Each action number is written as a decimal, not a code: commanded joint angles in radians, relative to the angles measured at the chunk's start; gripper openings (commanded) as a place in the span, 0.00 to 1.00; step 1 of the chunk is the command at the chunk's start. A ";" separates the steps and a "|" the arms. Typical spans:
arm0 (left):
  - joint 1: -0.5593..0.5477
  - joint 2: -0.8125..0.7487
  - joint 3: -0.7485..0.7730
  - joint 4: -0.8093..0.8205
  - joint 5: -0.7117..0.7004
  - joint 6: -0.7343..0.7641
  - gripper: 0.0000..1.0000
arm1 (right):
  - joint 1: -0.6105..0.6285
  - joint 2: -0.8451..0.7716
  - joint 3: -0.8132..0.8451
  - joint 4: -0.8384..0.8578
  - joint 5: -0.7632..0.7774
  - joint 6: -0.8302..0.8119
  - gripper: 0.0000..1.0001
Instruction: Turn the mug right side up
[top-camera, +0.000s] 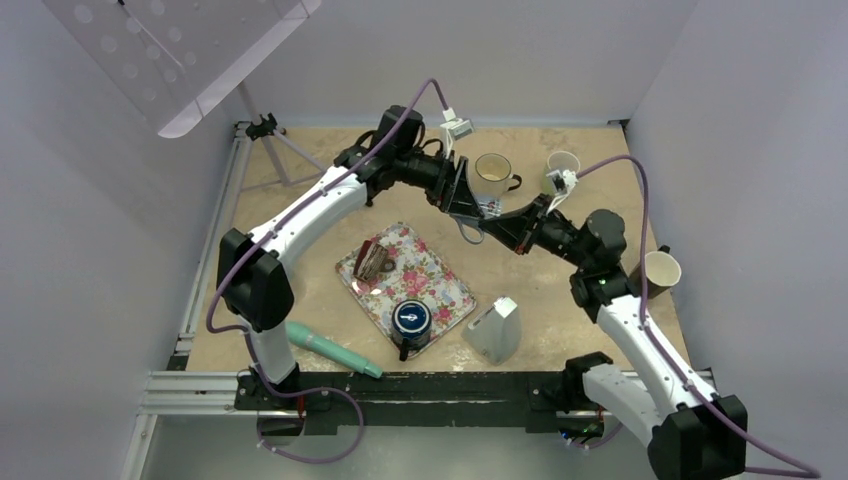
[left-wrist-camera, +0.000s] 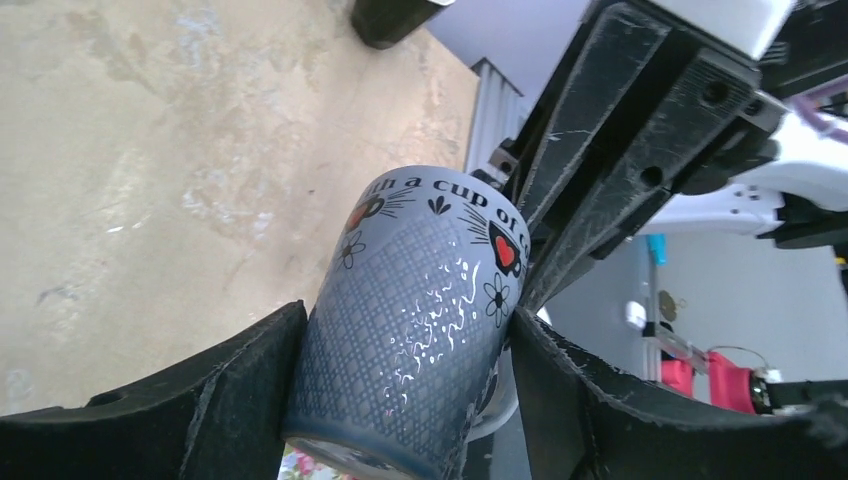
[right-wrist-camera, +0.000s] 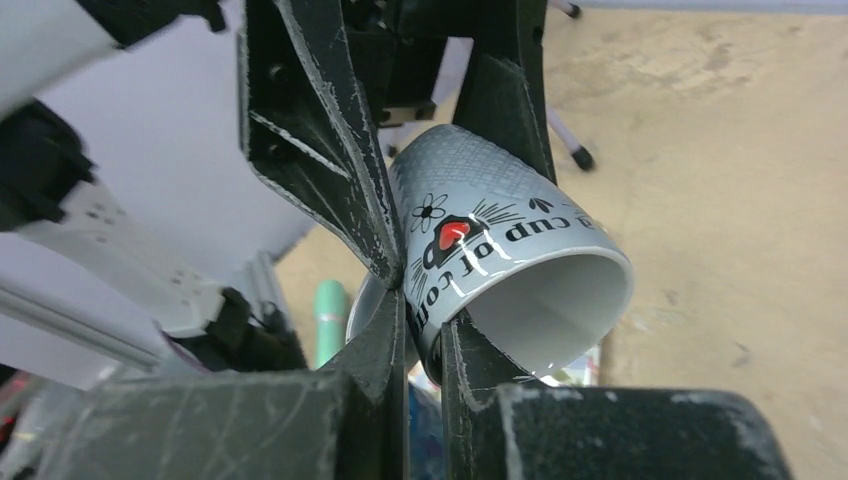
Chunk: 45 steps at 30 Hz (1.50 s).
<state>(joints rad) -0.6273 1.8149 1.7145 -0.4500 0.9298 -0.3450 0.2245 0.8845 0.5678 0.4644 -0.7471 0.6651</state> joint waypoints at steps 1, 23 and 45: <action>-0.011 0.000 -0.031 -0.092 -0.207 0.130 0.75 | 0.078 0.050 0.141 -0.337 0.289 -0.370 0.00; 0.064 -0.007 -0.276 -0.030 0.023 0.272 0.81 | 0.208 0.239 0.045 -0.178 0.163 -0.394 0.00; 0.066 0.033 -0.277 -0.244 -0.301 0.690 0.83 | 0.280 0.501 0.213 -0.356 0.238 -0.485 0.00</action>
<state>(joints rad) -0.5632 1.8507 1.3960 -0.6537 0.6674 0.2588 0.4599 1.3560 0.6525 0.1410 -0.5674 0.2401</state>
